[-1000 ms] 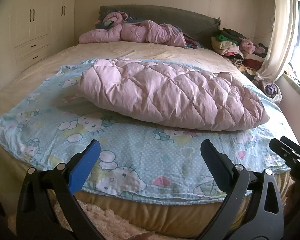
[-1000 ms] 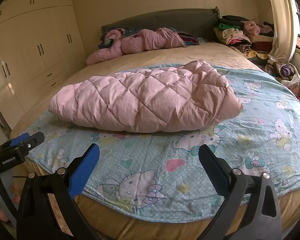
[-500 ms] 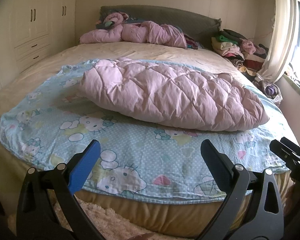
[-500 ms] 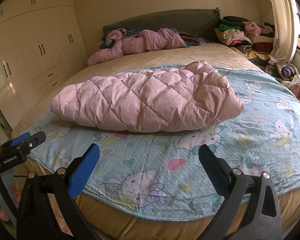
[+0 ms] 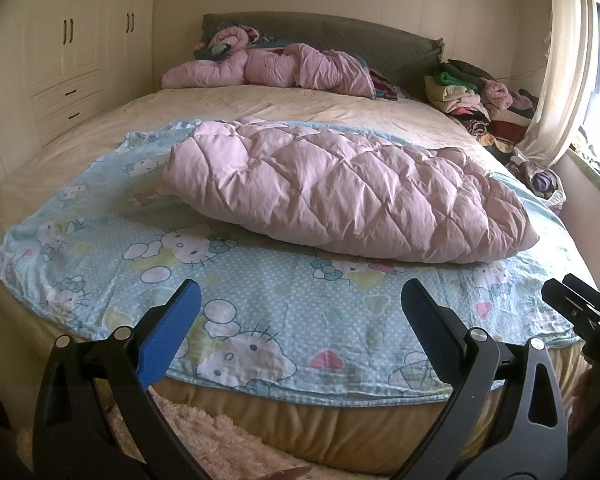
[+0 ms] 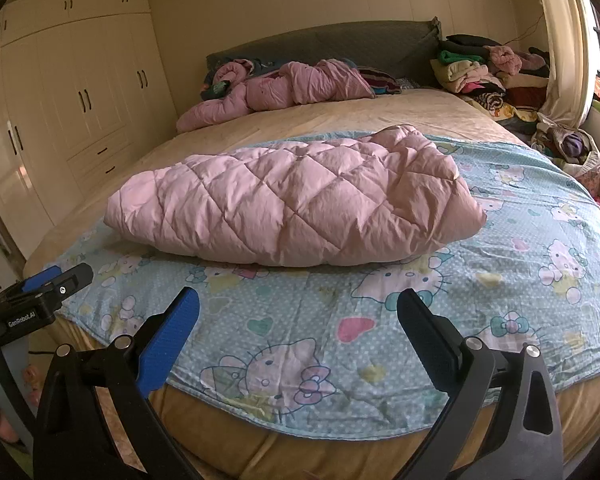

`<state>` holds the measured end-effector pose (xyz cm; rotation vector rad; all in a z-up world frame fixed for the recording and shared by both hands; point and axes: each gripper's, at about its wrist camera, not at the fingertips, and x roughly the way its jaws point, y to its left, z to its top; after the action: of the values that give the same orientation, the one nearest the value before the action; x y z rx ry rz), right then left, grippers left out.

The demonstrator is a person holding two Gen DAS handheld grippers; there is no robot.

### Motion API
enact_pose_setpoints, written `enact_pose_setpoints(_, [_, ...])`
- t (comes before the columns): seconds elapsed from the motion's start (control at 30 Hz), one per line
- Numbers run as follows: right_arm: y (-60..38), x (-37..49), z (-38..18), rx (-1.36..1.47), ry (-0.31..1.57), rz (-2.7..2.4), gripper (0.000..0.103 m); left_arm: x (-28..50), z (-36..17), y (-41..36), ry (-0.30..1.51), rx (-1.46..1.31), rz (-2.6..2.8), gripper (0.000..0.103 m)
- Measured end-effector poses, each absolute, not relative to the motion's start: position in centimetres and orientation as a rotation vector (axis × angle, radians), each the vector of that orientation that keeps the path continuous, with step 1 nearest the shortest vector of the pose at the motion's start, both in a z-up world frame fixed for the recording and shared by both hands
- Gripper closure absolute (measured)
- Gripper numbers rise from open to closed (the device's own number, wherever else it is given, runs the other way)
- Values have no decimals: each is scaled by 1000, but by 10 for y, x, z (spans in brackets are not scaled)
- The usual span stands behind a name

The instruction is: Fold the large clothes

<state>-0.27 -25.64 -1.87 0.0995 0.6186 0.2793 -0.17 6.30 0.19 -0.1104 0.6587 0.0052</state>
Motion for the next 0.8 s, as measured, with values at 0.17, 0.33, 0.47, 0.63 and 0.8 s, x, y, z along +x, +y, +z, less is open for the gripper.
enact_pose_setpoints(0.17, [-255,-4,-18,99,620,280,4,-2,2,63,658,-110,8,9])
enact_pose_setpoints(0.33, [-254,-4,-17,100,619,282,4,-2,2,63,658,-110,6,9])
enact_pose_setpoints(0.47, [-255,-4,-18,102,619,281,4,-2,2,63,657,-110,6,9])
enact_pose_setpoints(0.63, [-255,-4,-18,100,619,282,4,-2,2,62,659,-111,7,9])
enact_pose_setpoints(0.8, [-255,-5,-18,101,616,279,4,-2,2,62,658,-110,7,9])
